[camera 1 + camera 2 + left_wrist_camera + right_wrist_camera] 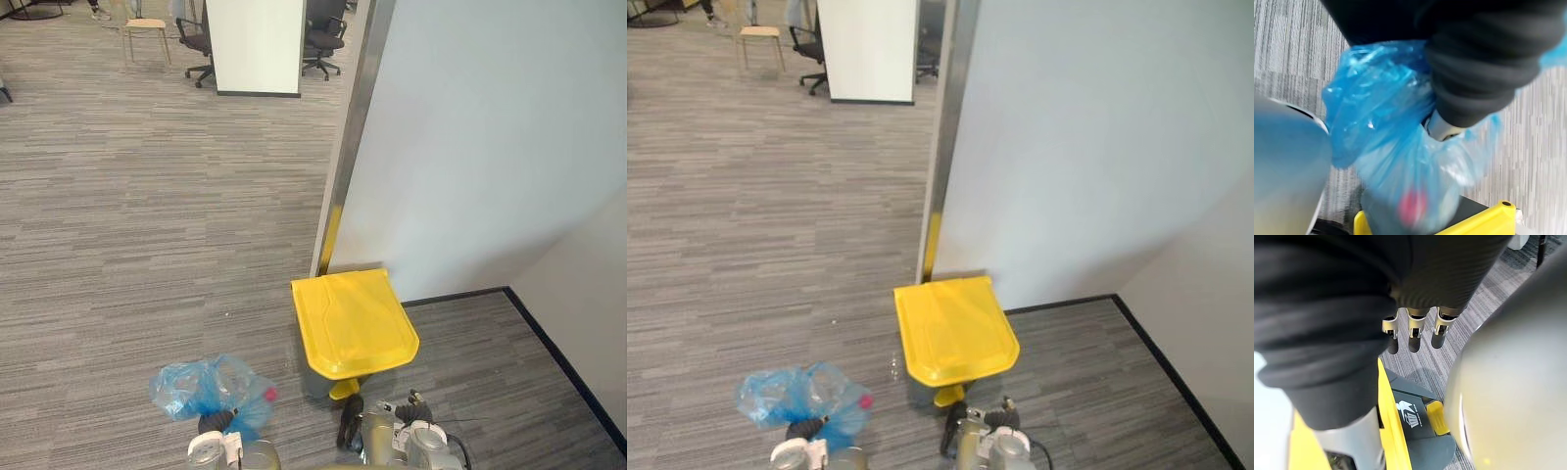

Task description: Gather rubbish on tea table into small bin, then transfer packed bag to large trash can.

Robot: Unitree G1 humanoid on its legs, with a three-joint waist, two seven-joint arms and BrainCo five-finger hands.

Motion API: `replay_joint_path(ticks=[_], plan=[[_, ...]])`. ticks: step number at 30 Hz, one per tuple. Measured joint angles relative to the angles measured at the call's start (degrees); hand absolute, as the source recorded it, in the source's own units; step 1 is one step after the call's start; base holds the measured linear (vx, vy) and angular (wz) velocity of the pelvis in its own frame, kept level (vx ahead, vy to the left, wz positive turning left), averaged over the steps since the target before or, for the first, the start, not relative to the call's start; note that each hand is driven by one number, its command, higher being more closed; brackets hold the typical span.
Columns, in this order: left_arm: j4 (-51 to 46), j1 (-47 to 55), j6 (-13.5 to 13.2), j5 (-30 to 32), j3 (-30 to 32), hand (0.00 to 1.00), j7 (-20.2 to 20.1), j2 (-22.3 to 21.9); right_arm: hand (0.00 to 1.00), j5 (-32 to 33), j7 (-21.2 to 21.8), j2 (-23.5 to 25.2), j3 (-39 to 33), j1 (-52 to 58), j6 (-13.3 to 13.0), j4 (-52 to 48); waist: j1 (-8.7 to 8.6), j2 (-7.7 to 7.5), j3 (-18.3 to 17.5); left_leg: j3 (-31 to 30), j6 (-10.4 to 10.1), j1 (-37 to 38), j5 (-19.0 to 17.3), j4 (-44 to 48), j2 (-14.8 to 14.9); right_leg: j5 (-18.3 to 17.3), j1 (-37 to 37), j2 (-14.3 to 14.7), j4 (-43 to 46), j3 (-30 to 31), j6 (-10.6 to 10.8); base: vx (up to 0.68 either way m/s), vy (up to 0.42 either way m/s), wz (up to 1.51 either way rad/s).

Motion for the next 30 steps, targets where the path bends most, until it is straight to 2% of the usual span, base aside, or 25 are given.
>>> replay_joint_path(ticks=[1, 2, 4, 6, 8, 9, 11, 13, 16, 20, 23, 25, 26, 30], plan=[[-0.1, -0.6, 0.0, 0.2, -0.2, 1.0, 0.0, -0.8, 0.0, 0.0, 0.0, 0.1, -0.3, -0.5, 0.1, 0.0, 0.09, 1.19, 0.7, -1.2, -0.2, 0.0, -0.5, -0.1, 0.5, -0.1, 0.0, 0.5, 0.6, -0.4, 0.0, 0.21, -0.126, 0.2], [-0.1, -1.4, 0.0, 0.3, -0.4, 1.0, 0.0, -0.9, 0.0, 0.0, -0.1, -0.1, -0.9, -1.0, 0.0, -0.6, 0.02, 1.77, 2.0, -3.2, -0.4, -0.1, -1.0, -0.3, 0.7, -0.1, -0.1, 0.7, 1.5, -1.4, 0.0, 0.18, -0.156, 0.39], [-0.2, -1.7, 0.0, 0.4, -0.5, 1.0, -0.1, -0.8, 0.0, 0.0, 0.0, -0.2, -2.8, -1.1, 0.0, -1.3, 0.05, 1.98, 2.5, -6.5, -0.5, -0.5, -2.0, -0.4, 2.1, 0.1, -0.6, 1.9, 3.6, -2.8, -1.8, 0.16, -0.151, 0.48], [-0.2, -1.6, 0.0, 0.4, -0.5, 1.0, -0.1, -0.4, 0.0, 0.0, 0.1, 0.2, -3.6, -0.6, 0.0, -1.4, 0.5, 1.6, 2.3, -10.3, -2.3, -0.5, -3.5, -0.2, 4.1, -3.3, -2.0, 2.5, 9.6, -4.8, -4.4, 0.2, -0.191, 0.67], [-0.6, -1.8, 0.0, 0.4, -0.5, 1.0, -0.1, 0.0, 0.0, 0.2, 0.1, 0.1, -4.3, -0.4, -0.2, -1.7, 0.72, 2.14, 2.0, -14.2, -4.3, -2.0, -4.9, 1.9, 7.1, -7.6, -2.9, 3.8, 13.7, -8.2, -4.3, 0.26, -0.236, 0.65], [-1.0, -2.1, 0.0, 0.4, -0.6, 1.0, -0.1, 0.4, 0.0, 0.3, 0.1, 0.3, -4.4, -0.3, -0.3, -1.7, 1.4, 2.12, 1.5, -16.7, -5.2, -4.5, -5.4, 4.0, 8.5, -9.5, -4.7, 4.5, 16.4, -9.9, -4.1, 0.28, -0.251, 0.5], [-1.1, -3.1, 0.1, 0.4, -0.6, 1.0, -0.1, 1.3, 0.0, 1.2, 0.1, 0.4, -4.4, -0.2, -0.6, -2.7, 1.57, 1.94, 1.5, -19.6, -5.2, -8.3, -5.4, 6.8, 10.1, -11.4, -6.6, 4.6, 19.1, -12.7, -3.3, 0.22, -0.191, 0.43], [-2.0, -3.7, 0.1, 0.4, -0.9, 1.0, 0.0, 1.3, 0.0, 1.6, 0.0, 0.4, -4.4, -0.2, -0.6, -3.5, 1.98, 2.44, 1.9, -20.4, -5.3, -9.7, -5.4, 7.7, 12.4, -12.5, -7.2, 6.3, 20.2, -13.2, -4.0, 0.23, -0.191, 0.27], [-3.5, -5.8, -0.1, 0.4, -1.2, 1.0, 0.0, 1.0, 0.0, 3.0, -0.4, 0.6, -4.0, -0.4, -0.8, -4.7, 2.21, 2.5, 2.0, -21.5, -5.7, -13.6, -5.1, 7.9, 13.8, -13.0, -10.2, 8.0, 20.0, -10.9, -4.9, 0.07, -0.117, 0.21], [-4.0, -6.4, 0.0, 0.4, -1.2, 1.0, 0.0, 1.3, 0.0, 4.9, -1.3, 1.4, -0.4, -0.8, -1.0, -5.9, 2.27, 2.48, 2.3, -21.8, -6.5, -16.8, -4.5, 8.3, 15.1, -13.5, -11.5, 8.7, 18.4, -12.6, -5.0, -0.04, -0.083, 0.16], [-6.6, -6.7, 0.0, 0.4, -2.2, 1.0, 0.0, 1.5, 0.0, 5.5, -1.2, 2.0, 4.2, -2.5, -1.0, -8.0, 2.54, 2.31, 3.6, -22.4, -5.7, -19.9, -4.5, 10.6, 14.7, -12.8, -12.1, 8.5, 17.2, -13.6, -5.9, -0.11, -0.058, 0.18], [-7.7, -6.8, -0.1, 0.3, -2.5, 1.0, 0.0, 1.4, 0.0, 6.7, -1.3, 1.9, 6.5, -3.2, -1.2, -11.6, 2.71, 2.03, 4.1, -22.3, -5.8, -20.7, -4.7, 9.5, 14.5, -12.2, -13.1, 8.2, 17.0, -13.4, -5.5, -0.13, 0.01, 0.09], [-9.2, -6.9, -0.1, 0.3, -2.6, 1.0, 0.1, 1.4, 0.0, 7.2, -1.3, 1.9, 7.6, -4.2, -1.3, -14.0, 3.02, 1.46, 4.7, -22.2, -6.2, -21.1, -4.9, 8.5, 14.0, -11.5, -14.0, 8.1, 16.7, -12.6, -5.2, -0.12, 0.018, 0.08], [-11.6, -6.8, -1.2, 0.2, -2.5, 1.0, 0.6, 1.9, 0.0, 7.6, -2.1, 1.6, 11.5, -11.0, -2.1, -21.6, 4.78, 1.07, 7.2, -22.0, -7.4, -22.3, -4.4, 8.4, 13.0, -9.1, -14.9, 7.7, 15.5, -12.0, -5.8, -0.1, 0.03, -0.05]])
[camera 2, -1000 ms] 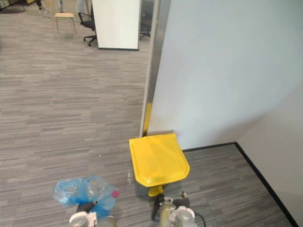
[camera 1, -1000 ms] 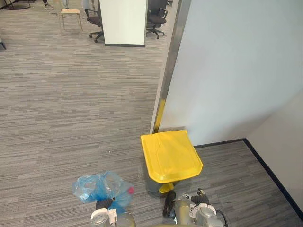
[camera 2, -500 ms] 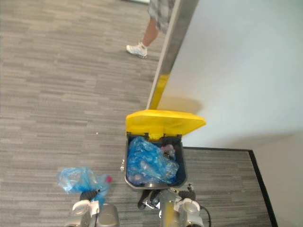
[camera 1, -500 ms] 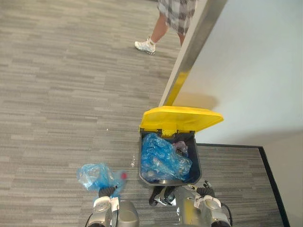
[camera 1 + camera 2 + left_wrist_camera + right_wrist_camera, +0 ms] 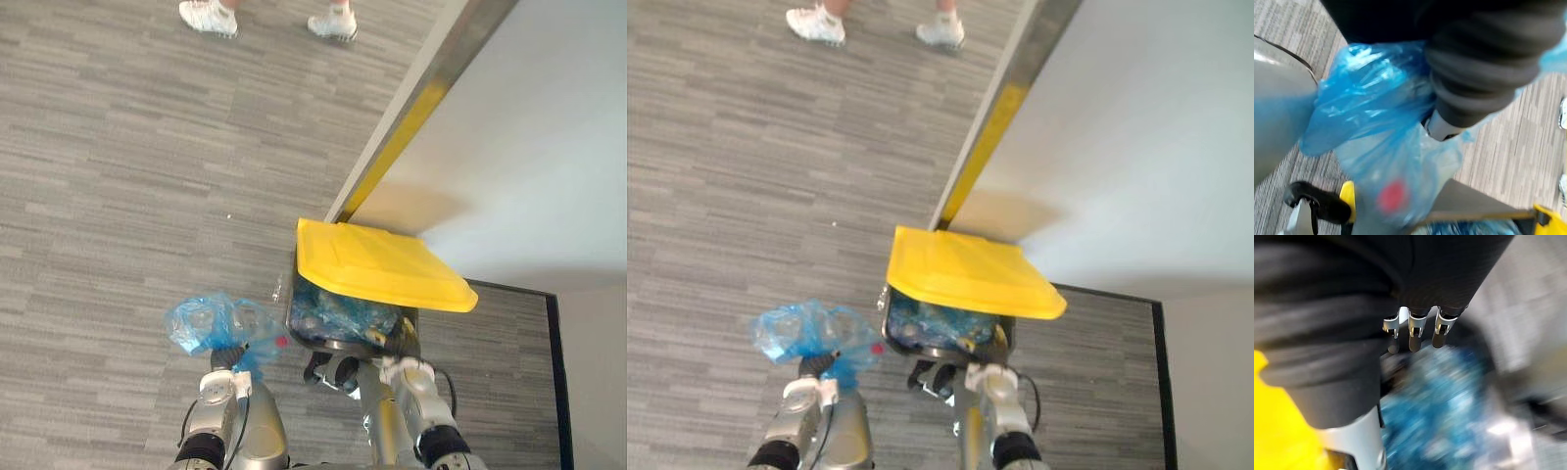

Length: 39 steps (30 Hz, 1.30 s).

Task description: Gather rubbish on tea table into small bin, then transfer packed bag to large trash can.

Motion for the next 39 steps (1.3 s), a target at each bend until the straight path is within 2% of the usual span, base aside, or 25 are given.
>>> replay_joint_path(ticks=[2, 7, 10, 16, 21, 24, 27, 28, 29, 30, 31, 34, 36, 39], plan=[[-1.5, 0.0, -0.3, -0.1, -0.1, 1.0, 0.8, 0.6, 0.0, 0.3, -0.1, 0.2, 1.5, -5.6, -0.4, -1.2, 0.21, -0.26, 1.7, 0.0, -0.7, 0.1, 0.4, 0.0, -0.5, 0.7, -0.1, -0.5, 0.4, 0.1, -0.9, -0.06, 0.013, 0.04], [-4.1, 0.0, -1.2, -1.6, -0.8, 1.0, 1.9, 1.7, 0.0, 2.0, -0.3, -0.7, 4.0, -15.2, -1.0, -2.5, 1.22, -0.65, 3.4, 0.6, -1.3, -0.2, 1.0, -0.9, -0.7, 1.7, -1.0, -0.7, 0.7, 0.9, -0.6, -0.02, -0.001, -0.05], [-4.3, -0.8, -2.3, -2.2, -0.9, 1.0, 2.2, 1.8, 0.0, 2.4, -1.3, -3.4, 4.3, -18.6, -0.9, -2.3, 1.83, -1.1, 4.5, 0.6, -1.3, -0.2, 1.4, -1.7, -0.8, 1.8, -1.1, -0.7, 0.6, 1.0, -0.6, 0.0, -0.008, 0.02], [-5.8, -1.1, -2.5, -2.5, -5.4, 1.0, 3.1, 3.9, 0.0, 4.0, -1.8, -7.9, 4.4, -23.8, -0.3, -2.0, 2.34, -2.48, 5.9, 0.8, -1.3, -0.1, 2.5, -3.8, -0.6, 2.2, -2.0, -0.7, 0.6, 1.3, -1.0, -0.01, -0.044, 0.0], [-9.9, -1.1, -3.2, -4.0, -9.2, 1.0, 3.0, 4.8, 0.0, 4.4, -2.0, -13.6, 4.4, -28.2, 0.0, -0.5, 2.49, -2.63, 6.5, 0.2, -1.1, 0.0, 2.5, -4.6, 0.0, 2.9, -2.1, -0.1, 0.3, 1.3, 0.0, -0.03, -0.05, 0.01], [-12.3, -1.2, -3.3, -4.4, -11.4, 1.0, 2.9, 5.8, 0.0, 4.4, -2.2, -17.0, 4.4, -29.8, -0.1, 0.0, 2.27, -2.66, 6.5, -0.5, -0.8, 0.0, 3.1, -5.7, 0.0, 3.2, -1.8, 0.1, -0.6, 0.8, 0.5, -0.03, -0.056, 0.07], [-15.5, -1.0, -3.4, -4.5, -12.0, 1.0, 2.9, 6.0, 0.0, 4.4, -2.3, -18.7, 3.9, -29.9, -0.2, 0.0, 1.65, -3.51, 6.9, -1.2, -0.8, 0.1, 4.1, -6.0, -1.1, 3.3, -0.8, 0.1, -3.9, 0.2, 0.8, -0.05, -0.042, 0.07], [-17.1, -1.0, -3.4, -4.8, -12.2, 1.0, 2.8, 6.0, 0.0, 4.4, -2.4, -19.0, 3.8, -29.7, -0.3, 0.0, 0.81, -3.62, 7.0, -0.8, -0.3, -0.9, 3.9, -2.0, -3.6, 3.2, 0.1, 0.2, -5.4, 0.2, 0.5, -0.12, 0.036, -0.07], [-18.5, -0.5, -3.4, -5.0, -12.9, 1.0, 2.7, 6.2, 0.0, 4.5, -2.6, -19.1, 3.7, -29.2, -0.4, -0.1, 0.36, -3.72, 7.1, -0.1, 1.3, -1.0, 3.5, -0.7, -5.2, 3.8, 0.9, 0.4, -5.8, 0.5, 0.9, -0.13, 0.052, -0.06], [-19.2, -0.4, -3.4, -5.2, -13.2, 1.0, 2.6, 6.2, 0.0, 4.6, -2.8, -19.2, 3.7, -29.1, -0.4, -0.1, 0.24, -4.01, 7.2, 0.0, 1.2, -0.7, 3.4, -1.3, -5.1, 4.1, 1.0, 0.4, -5.8, 1.0, 1.3, -0.15, 0.044, 0.06], [-20.8, -0.9, -3.4, -5.5, -13.3, 1.0, 2.0, 6.5, 0.0, 4.9, -3.0, -19.8, 3.6, -29.1, -0.4, -0.1, -0.3, -5.12, 7.7, 0.2, 0.7, -0.1, 3.5, -2.2, -5.9, 4.9, 1.0, 0.5, -6.1, 3.0, 0.8, -0.1, 0.011, 0.12], [-24.6, -1.0, -3.5, -6.0, -13.4, 1.0, 1.6, 6.7, 0.0, 4.9, -3.3, -20.1, 3.3, -29.2, -0.8, -0.1, -0.07, -5.21, 7.7, 0.1, 0.4, -0.3, 3.9, -2.7, -6.6, 6.4, 1.2, 0.9, -8.3, 3.9, 0.5, -0.07, 0.025, 0.0], [-27.8, -0.1, -3.7, -6.7, -14.2, 1.0, 1.6, 8.1, 0.0, 4.9, -3.3, -20.1, 3.3, -29.3, -1.0, -0.1, -0.21, -5.21, 7.7, 0.6, 0.5, -0.3, 4.1, -2.9, -6.8, 7.2, 1.2, 0.9, -8.8, 4.4, 1.0, -0.02, 0.038, -0.08], [-33.3, -1.0, -4.0, -7.7, -16.2, 1.0, 1.5, 9.4, 0.0, 4.9, -3.0, -20.6, 3.3, -29.5, -1.0, -0.1, -0.42, -5.21, 7.7, 0.9, -0.1, -0.2, 4.5, -2.8, -7.1, 7.9, 1.4, 0.7, -8.7, 4.6, 0.1, 0.02, 0.04, -0.01]])
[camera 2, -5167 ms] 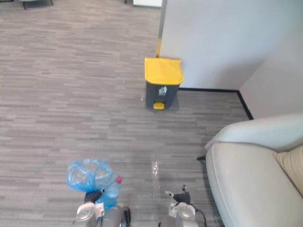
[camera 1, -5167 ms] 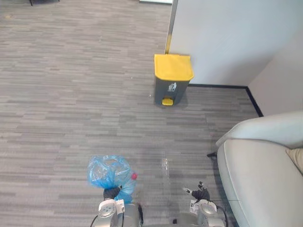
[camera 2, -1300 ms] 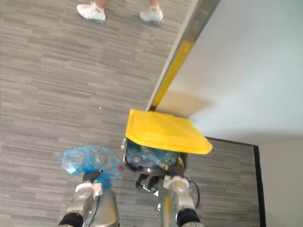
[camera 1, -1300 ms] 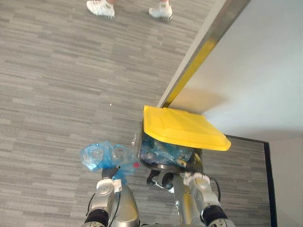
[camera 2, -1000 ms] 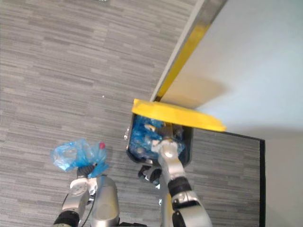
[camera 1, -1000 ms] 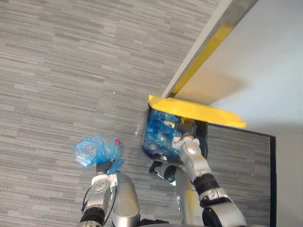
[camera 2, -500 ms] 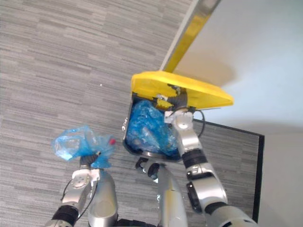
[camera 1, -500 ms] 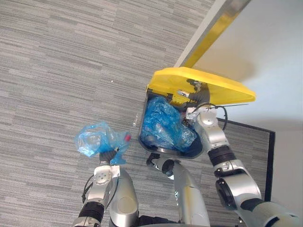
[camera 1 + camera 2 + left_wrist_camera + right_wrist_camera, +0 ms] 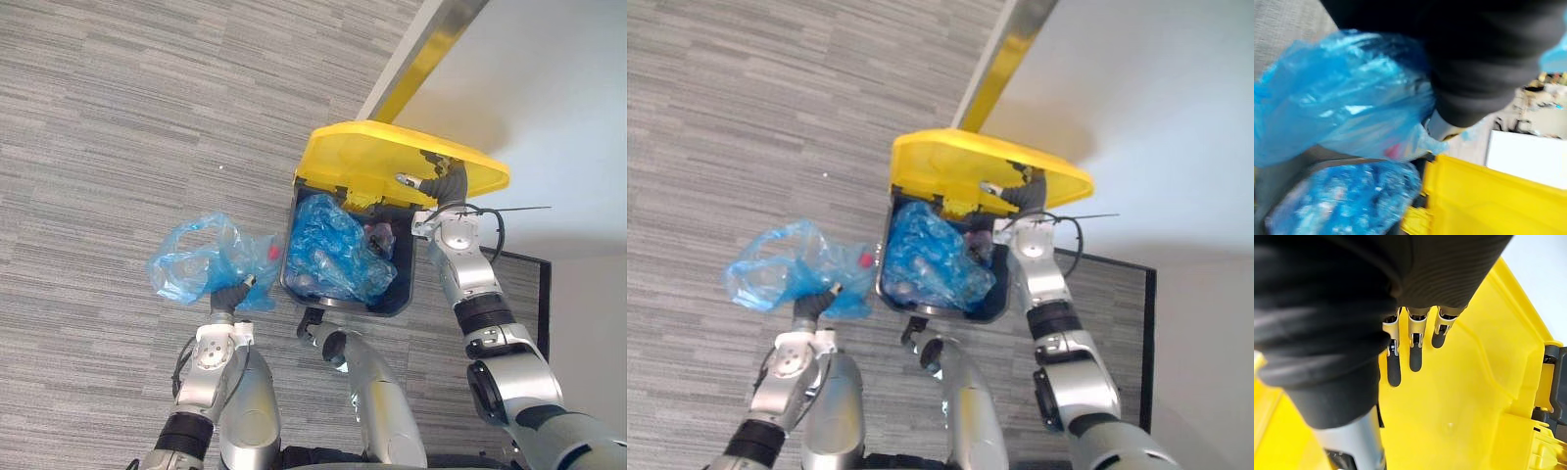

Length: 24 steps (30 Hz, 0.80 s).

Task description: Gather rubbish on tea table into small bin, then transfer packed bag to large trash can.

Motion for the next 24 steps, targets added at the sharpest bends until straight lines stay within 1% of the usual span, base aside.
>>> replay_joint_path(ticks=[2, 9, 13, 15, 17, 21, 24], plan=[[-2.6, -1.2, -1.1, -0.5, -1.7, 1.0, -0.2, 0.7, 0.0, 0.1, 0.7, -0.1, 0.1, 0.0, 0.2, 0.6, -0.39, 0.01, 0.0, 0.0, -0.2, 0.6, 0.2, 0.0, 0.0, 0.2, 0.9, -0.2, 0.0, 0.0, -0.3, 0.03, 0.043, 0.05], [-11.3, -3.7, -3.2, -3.4, -7.8, 1.0, -2.3, 1.4, 0.0, 2.1, 2.0, -1.2, 0.6, -1.4, 0.2, 3.5, -0.67, 0.01, 0.0, 0.5, 0.4, 1.3, 0.0, 0.3, -1.2, 0.4, 1.6, -1.1, 0.0, 0.9, -0.3, 0.0, 0.05, 0.0], [-12.8, -6.9, -3.2, -3.4, -12.9, 1.0, -2.6, 1.3, 0.0, 3.4, 2.3, -1.2, 0.8, -3.0, 0.4, 5.0, -0.67, 0.01, 0.0, 1.0, 0.5, 1.5, -0.1, 0.3, -1.1, 0.5, 1.5, -0.9, 0.1, 1.3, -0.3, -0.01, 0.001, -0.05], [-12.8, -9.0, -3.2, -3.3, -14.7, 1.0, -2.5, 1.3, 0.0, 3.6, 2.9, -1.2, 1.5, -3.3, 0.7, 5.0, -0.67, 0.01, 0.0, 1.5, 1.1, 1.9, -0.4, 0.3, -0.7, 0.7, 1.5, -0.6, 0.1, 1.8, -0.2, -0.02, -0.012, -0.17], [-12.8, -11.5, -3.2, -3.3, -16.5, 1.0, -2.4, 1.0, 0.0, 3.6, 3.2, -1.2, 2.9, -3.9, 0.7, 5.0, -1.13, 0.02, 0.0, 1.8, 1.2, 2.0, -0.5, 0.3, -0.4, 0.9, 1.4, -0.4, 0.0, 2.3, 0.1, -0.03, -0.018, -0.12], [-12.8, -15.9, -3.2, -3.3, -20.0, 1.0, -2.1, 0.1, 0.0, 3.7, 3.3, -1.2, 3.0, -4.9, 0.9, 5.0, -1.25, 0.15, 0.1, 1.7, 1.2, 1.7, -0.5, 0.5, -0.4, 0.8, 1.1, 0.0, 0.0, 2.1, 0.2, -0.04, -0.024, -0.01], [-12.0, -21.7, -3.2, -2.5, -21.9, 1.0, -1.9, -1.6, 0.0, 3.7, 3.2, -1.3, 3.0, -7.4, 0.9, 5.0, -1.93, 0.15, 0.5, 1.8, 1.1, -0.4, -0.5, 1.4, -0.6, 0.6, -0.7, 0.0, 0.1, 2.1, 0.6, -0.04, -0.016, -0.03]])
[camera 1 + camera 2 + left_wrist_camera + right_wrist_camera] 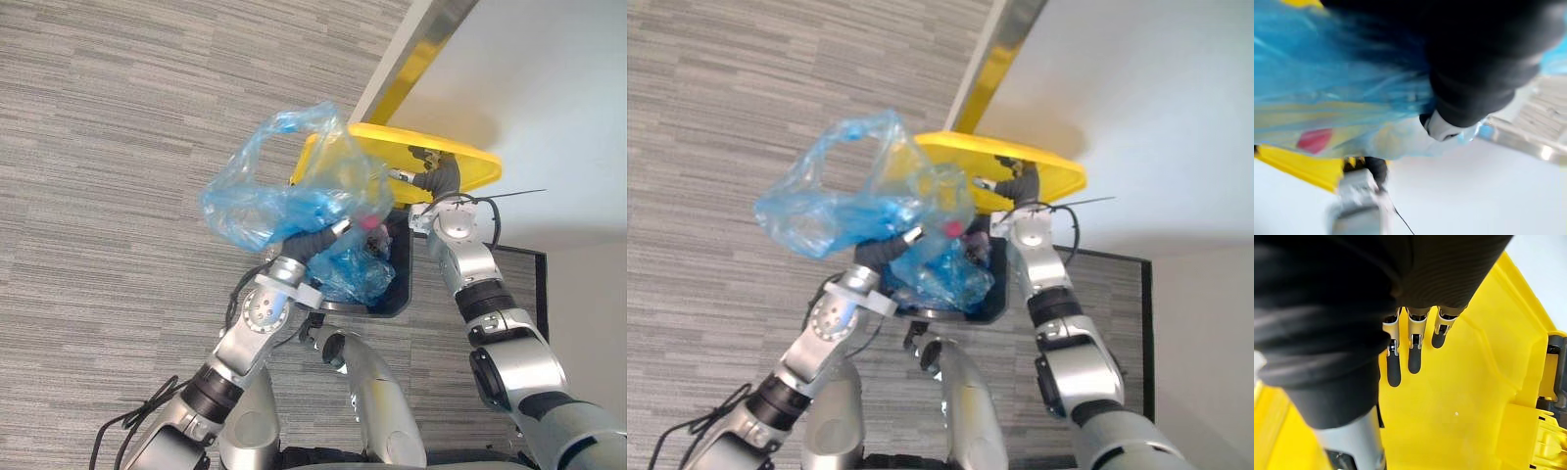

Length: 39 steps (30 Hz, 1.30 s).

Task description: Gather rubbish on tea table into small bin, then transfer packed bag to large trash can.

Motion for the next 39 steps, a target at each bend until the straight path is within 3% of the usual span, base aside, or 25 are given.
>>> replay_joint_path(ticks=[5, 14, 28, 29, 39], plan=[[6.5, -7.7, 0.2, 1.5, -0.3, 1.0, 1.5, -1.7, 0.0, 0.0, -0.1, 0.0, 0.0, -1.5, 0.3, -0.1, -1.02, 0.03, 0.5, 0.0, -0.2, -1.1, -0.1, 0.8, 0.0, 0.3, -0.9, 0.1, 0.1, -0.1, -0.4, -0.03, -0.003, -0.02], [23.4, -15.8, 3.4, 1.4, 0.3, 1.0, 2.3, -2.1, 0.0, 0.1, -1.8, 0.4, 0.1, -4.0, 0.3, -3.3, -2.14, -0.33, 0.7, 1.3, -0.5, -5.9, -0.5, 3.7, -0.2, 2.2, -5.0, 0.2, 0.0, 0.9, -0.6, -0.03, 0.025, -0.08], [36.8, -17.1, 6.9, 4.0, 9.0, 1.0, 2.4, -4.3, 0.0, 0.1, -2.9, 3.5, 3.3, -5.3, 0.4, -10.0, -3.35, -0.81, 1.1, 1.7, -0.7, -11.0, -1.1, 5.6, 0.8, 2.9, -9.6, 1.0, -0.2, 1.2, -1.1, -0.02, -0.005, -0.04], [37.1, -17.2, 7.2, 4.2, 9.6, 0.0, 2.5, -4.3, 0.0, 0.1, -3.0, 3.7, 3.6, -5.4, 0.4, -10.4, -3.44, -0.95, 1.1, 1.7, -0.7, -11.4, -1.1, 5.7, 0.8, 3.0, -10.0, 1.0, -0.2, 1.1, -1.2, -0.03, -0.023, -0.02], [41.4, -19.1, 8.6, 11.5, 13.9, 0.0, 3.6, -4.8, 0.0, 0.1, -3.1, 4.9, 5.0, -5.8, 0.4, -11.4, -3.51, -1.38, 1.3, 1.3, -1.1, -12.6, -1.1, 6.3, 1.4, 3.1, -10.8, 1.4, 0.0, 0.7, -1.3, -0.02, -0.018, 0.0]])
